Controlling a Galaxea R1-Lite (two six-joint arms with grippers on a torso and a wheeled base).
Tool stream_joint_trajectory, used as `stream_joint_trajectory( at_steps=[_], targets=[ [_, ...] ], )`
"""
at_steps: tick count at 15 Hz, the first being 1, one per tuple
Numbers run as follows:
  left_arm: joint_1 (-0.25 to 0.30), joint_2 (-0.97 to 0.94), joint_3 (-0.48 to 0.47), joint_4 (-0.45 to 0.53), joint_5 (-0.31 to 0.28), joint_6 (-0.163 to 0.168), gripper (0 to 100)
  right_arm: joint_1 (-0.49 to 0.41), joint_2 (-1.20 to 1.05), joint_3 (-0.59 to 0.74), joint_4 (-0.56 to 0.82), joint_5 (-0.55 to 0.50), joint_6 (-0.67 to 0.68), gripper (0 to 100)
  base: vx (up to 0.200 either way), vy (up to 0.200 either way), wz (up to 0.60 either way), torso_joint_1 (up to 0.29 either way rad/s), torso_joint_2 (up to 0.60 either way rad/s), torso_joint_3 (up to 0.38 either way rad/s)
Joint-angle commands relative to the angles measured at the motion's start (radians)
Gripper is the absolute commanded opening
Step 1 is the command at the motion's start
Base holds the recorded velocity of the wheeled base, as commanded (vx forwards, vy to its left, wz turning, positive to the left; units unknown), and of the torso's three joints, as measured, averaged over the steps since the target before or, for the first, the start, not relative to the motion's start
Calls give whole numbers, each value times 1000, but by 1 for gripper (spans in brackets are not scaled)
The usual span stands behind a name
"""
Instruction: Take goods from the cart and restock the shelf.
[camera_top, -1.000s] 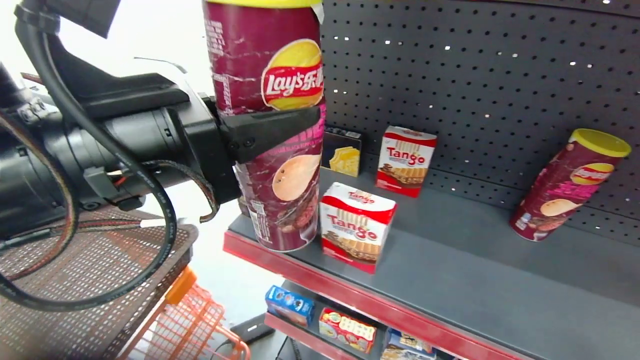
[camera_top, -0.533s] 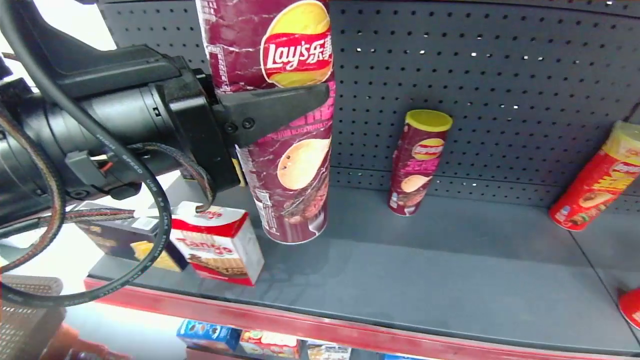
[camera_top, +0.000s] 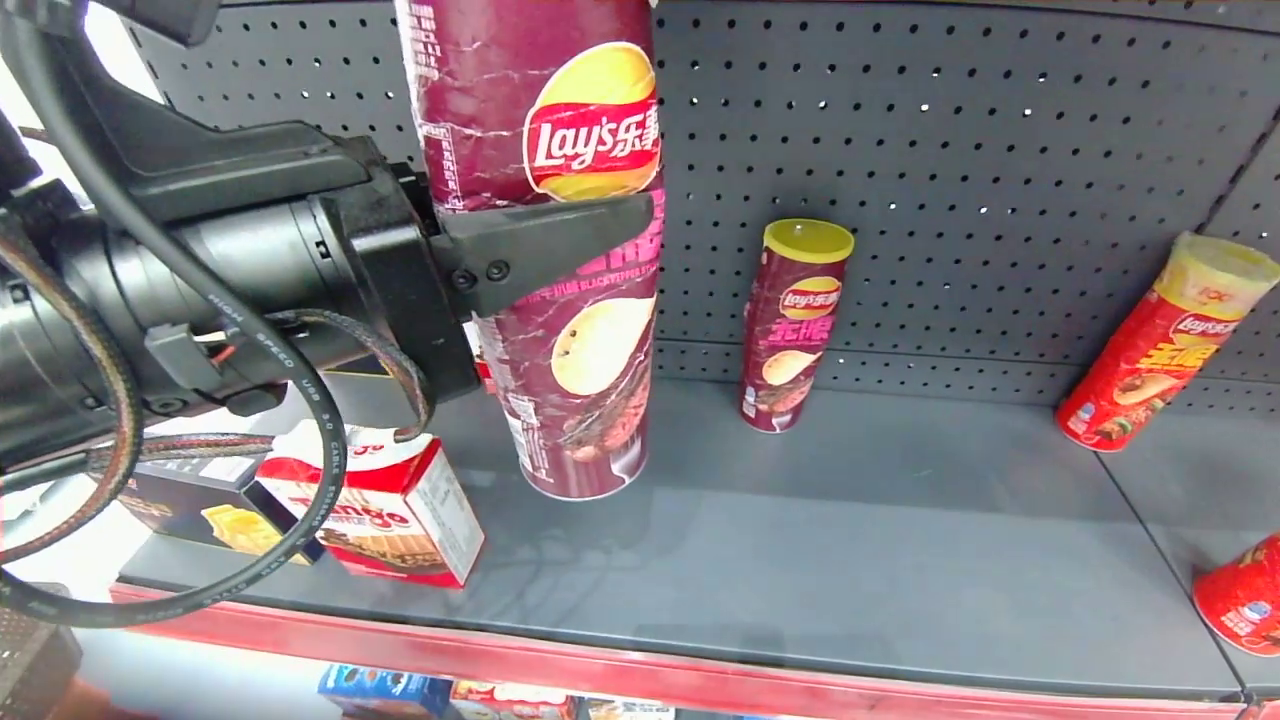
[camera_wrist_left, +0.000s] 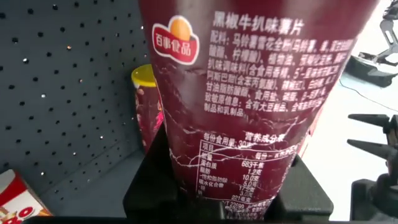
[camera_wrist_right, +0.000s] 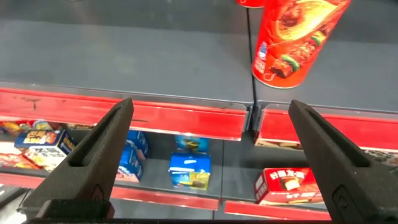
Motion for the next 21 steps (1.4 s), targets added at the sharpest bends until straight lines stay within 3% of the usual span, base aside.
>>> stream_joint_trajectory(
  at_steps=[1, 19, 20, 21],
  targets=[
    [-1, 3, 14, -1, 0, 0, 0, 0, 1, 0, 0, 0, 2, 100, 0, 0, 0, 0, 0, 0],
    [7, -5, 69, -1, 0, 0, 0, 0, 1, -2, 5, -15, 0, 100, 0, 0, -67, 1, 0, 0],
    [7, -33, 79, -1, 0, 0, 0, -6, 46, -83, 15, -21, 5, 100, 0, 0, 0, 0, 0, 0],
    [16, -40, 81, -1, 0, 0, 0, 6, 213, -305, 41, -5, 54, 100, 0, 0, 0, 0, 0, 0]
  ],
)
